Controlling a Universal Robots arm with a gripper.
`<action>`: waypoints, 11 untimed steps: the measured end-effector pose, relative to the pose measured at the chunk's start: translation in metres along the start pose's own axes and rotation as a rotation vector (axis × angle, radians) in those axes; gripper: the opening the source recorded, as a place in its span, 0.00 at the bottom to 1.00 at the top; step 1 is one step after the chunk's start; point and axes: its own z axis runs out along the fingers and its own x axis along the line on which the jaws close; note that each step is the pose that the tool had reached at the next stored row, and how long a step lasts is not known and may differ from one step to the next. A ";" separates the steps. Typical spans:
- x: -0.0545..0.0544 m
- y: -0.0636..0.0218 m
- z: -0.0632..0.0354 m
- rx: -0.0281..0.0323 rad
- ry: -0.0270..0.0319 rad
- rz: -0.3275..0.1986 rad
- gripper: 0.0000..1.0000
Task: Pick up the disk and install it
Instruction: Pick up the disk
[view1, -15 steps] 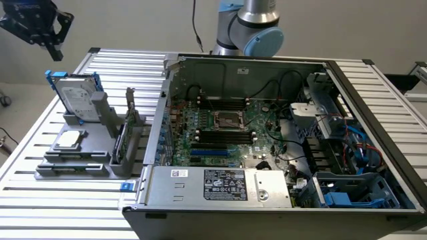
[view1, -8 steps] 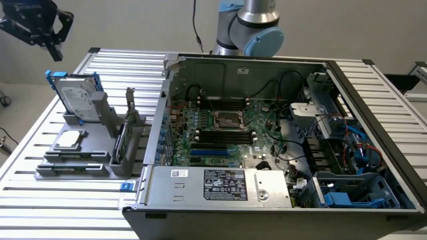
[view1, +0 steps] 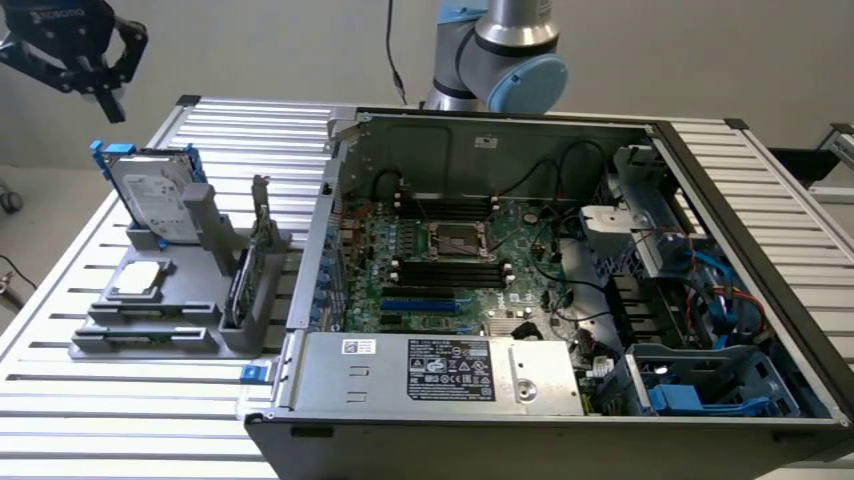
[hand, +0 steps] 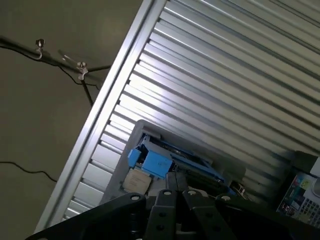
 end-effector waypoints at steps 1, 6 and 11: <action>0.000 0.0000 0.0001 -0.0003 0.0001 -0.018 0.11; 0.000 0.0000 0.0004 -0.0015 0.0007 -0.109 0.11; 0.000 0.0000 0.0008 -0.0028 0.0013 -0.200 0.11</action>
